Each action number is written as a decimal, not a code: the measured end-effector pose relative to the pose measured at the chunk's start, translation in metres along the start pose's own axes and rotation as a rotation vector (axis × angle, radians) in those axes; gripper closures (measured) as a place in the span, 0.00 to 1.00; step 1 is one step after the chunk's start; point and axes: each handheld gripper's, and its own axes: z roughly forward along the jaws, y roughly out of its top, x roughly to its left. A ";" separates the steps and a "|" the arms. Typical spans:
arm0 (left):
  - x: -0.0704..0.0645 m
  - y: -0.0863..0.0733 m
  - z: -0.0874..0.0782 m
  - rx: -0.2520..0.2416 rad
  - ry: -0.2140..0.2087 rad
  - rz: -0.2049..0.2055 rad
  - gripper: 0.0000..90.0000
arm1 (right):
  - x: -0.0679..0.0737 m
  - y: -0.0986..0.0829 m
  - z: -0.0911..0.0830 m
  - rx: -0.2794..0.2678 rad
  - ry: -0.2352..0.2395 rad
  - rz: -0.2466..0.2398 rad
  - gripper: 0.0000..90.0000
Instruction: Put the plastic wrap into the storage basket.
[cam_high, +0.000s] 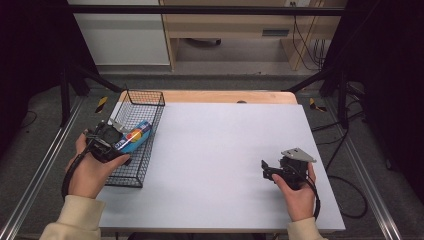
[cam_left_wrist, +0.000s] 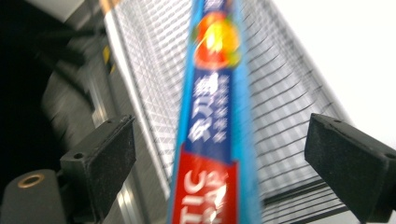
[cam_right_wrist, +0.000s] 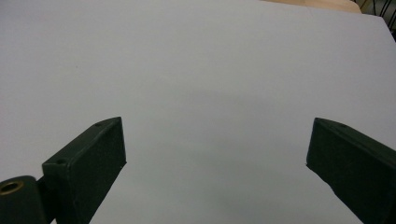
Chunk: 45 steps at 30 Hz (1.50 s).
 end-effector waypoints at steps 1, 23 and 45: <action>-0.001 0.001 -0.002 -0.034 -0.021 0.004 0.08 | 0.001 0.000 0.000 -0.006 0.005 -0.002 0.05; -0.054 0.026 -0.004 -0.492 -0.351 0.116 0.06 | 0.008 -0.007 -0.017 -0.066 -0.011 -0.067 0.04; -0.118 0.036 0.053 -0.537 -0.502 0.158 0.05 | -0.012 -0.014 -0.025 -0.055 -0.038 -0.027 0.04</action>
